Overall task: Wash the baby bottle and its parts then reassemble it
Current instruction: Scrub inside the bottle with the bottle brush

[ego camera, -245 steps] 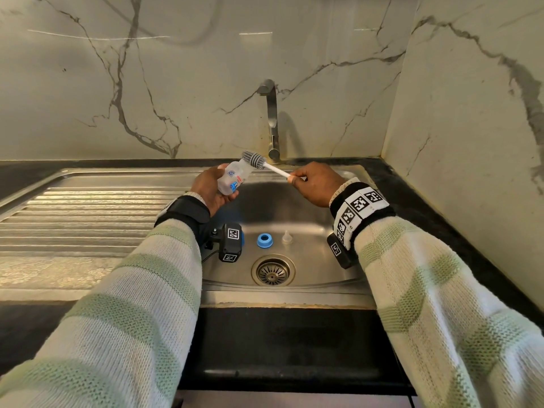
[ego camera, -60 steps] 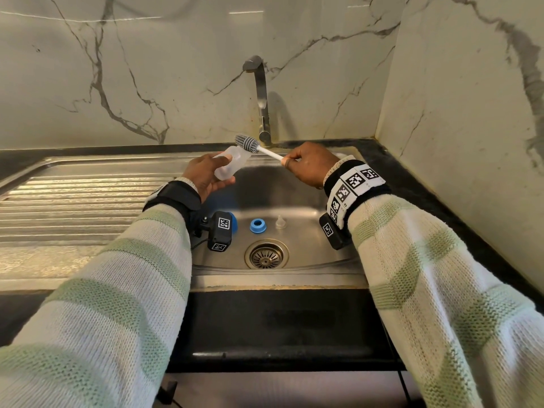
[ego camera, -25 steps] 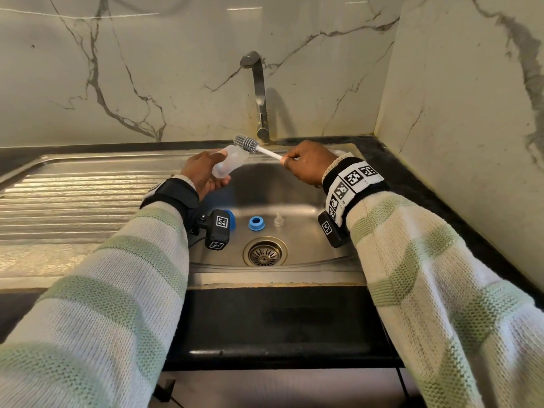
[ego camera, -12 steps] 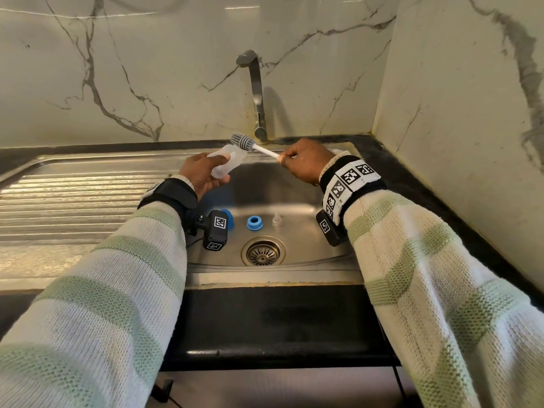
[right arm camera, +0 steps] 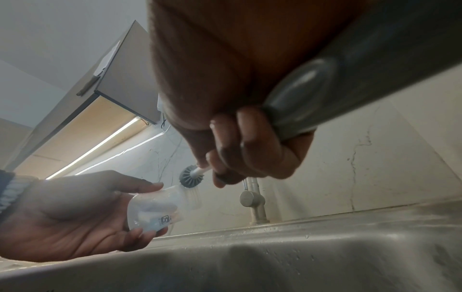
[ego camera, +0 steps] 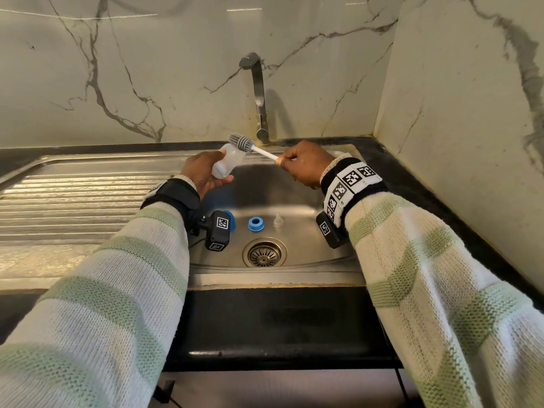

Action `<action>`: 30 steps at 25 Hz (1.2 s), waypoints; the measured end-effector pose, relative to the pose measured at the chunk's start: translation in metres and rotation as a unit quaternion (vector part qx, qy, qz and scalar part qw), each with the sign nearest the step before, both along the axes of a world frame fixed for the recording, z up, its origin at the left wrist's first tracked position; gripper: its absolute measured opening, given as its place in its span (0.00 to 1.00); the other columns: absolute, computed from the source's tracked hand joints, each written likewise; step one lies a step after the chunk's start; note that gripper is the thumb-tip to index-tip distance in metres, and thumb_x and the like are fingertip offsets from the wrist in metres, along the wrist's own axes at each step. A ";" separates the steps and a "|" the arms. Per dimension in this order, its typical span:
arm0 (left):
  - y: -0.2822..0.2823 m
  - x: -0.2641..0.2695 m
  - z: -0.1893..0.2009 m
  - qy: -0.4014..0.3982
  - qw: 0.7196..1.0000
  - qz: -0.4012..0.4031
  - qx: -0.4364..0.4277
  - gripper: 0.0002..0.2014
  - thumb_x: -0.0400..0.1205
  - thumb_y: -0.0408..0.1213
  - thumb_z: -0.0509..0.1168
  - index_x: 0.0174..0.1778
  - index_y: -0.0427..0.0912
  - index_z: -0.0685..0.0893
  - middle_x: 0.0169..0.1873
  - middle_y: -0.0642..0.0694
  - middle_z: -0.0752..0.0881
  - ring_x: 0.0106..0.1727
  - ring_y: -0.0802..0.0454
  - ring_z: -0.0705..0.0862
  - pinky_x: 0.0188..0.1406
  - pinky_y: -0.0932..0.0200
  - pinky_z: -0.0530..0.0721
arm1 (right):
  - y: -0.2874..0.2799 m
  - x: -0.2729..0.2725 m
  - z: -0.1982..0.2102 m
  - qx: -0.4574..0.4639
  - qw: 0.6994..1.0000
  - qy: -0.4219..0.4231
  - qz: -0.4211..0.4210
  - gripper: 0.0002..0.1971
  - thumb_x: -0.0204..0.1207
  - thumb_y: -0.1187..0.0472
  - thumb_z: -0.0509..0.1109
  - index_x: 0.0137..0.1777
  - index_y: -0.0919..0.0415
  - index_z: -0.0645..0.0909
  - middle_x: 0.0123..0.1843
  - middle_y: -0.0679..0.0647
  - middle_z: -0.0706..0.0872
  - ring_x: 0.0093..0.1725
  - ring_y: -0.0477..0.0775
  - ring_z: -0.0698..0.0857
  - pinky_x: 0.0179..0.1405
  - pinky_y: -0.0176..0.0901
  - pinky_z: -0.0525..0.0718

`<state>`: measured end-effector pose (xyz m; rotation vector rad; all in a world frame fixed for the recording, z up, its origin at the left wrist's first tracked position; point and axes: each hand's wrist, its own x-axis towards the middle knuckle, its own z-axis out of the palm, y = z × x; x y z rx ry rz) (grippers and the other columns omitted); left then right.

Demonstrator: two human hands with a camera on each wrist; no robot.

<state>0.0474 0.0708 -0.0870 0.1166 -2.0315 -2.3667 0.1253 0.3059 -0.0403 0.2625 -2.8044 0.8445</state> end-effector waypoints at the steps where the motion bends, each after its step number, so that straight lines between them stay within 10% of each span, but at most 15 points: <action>1: 0.000 0.001 0.001 -0.001 1.000 -0.002 0.002 0.21 0.82 0.41 0.71 0.67 0.33 0.79 0.59 0.33 0.82 0.51 0.38 0.87 0.40 0.48 0.92 | 0.000 0.000 0.000 0.006 1.000 0.005 -0.004 0.16 0.84 0.52 0.65 0.59 0.62 0.88 0.36 0.52 0.84 0.30 0.49 0.79 0.23 0.34 0.75; 6: 0.000 0.001 0.003 -0.014 1.000 0.010 -0.021 0.26 0.83 0.50 0.67 0.70 0.35 0.78 0.52 0.31 0.85 0.37 0.41 0.86 0.27 0.57 0.87 | 0.001 0.003 0.000 -0.016 1.000 -0.010 0.001 0.15 0.85 0.52 0.64 0.58 0.59 0.88 0.30 0.47 0.80 0.26 0.44 0.76 0.21 0.33 0.71; 13: 0.000 0.003 0.004 -0.001 0.999 0.004 0.033 0.20 0.85 0.47 0.66 0.69 0.38 0.80 0.61 0.32 0.82 0.48 0.38 0.86 0.30 0.53 0.90 | 0.001 0.001 -0.001 -0.017 1.000 0.000 0.002 0.15 0.85 0.51 0.65 0.58 0.59 0.88 0.30 0.47 0.80 0.27 0.45 0.76 0.24 0.35 0.72; 21: 0.002 0.004 0.007 -0.004 0.998 -0.039 0.053 0.23 0.89 0.48 0.54 0.70 0.33 0.76 0.44 0.32 0.84 0.28 0.45 0.82 0.21 0.61 0.81 | -0.002 0.005 0.001 -0.052 0.998 -0.016 0.017 0.14 0.84 0.49 0.64 0.58 0.55 0.88 0.28 0.49 0.80 0.24 0.47 0.75 0.19 0.34 0.73; 30: -0.006 0.001 0.007 -0.012 0.996 -0.033 0.086 0.18 0.84 0.42 0.66 0.66 0.37 0.76 0.49 0.37 0.83 0.39 0.44 0.84 0.30 0.55 0.88 | -0.002 0.004 0.000 -0.046 0.998 0.016 0.040 0.14 0.84 0.50 0.66 0.59 0.56 0.88 0.29 0.45 0.80 0.26 0.45 0.78 0.24 0.34 0.75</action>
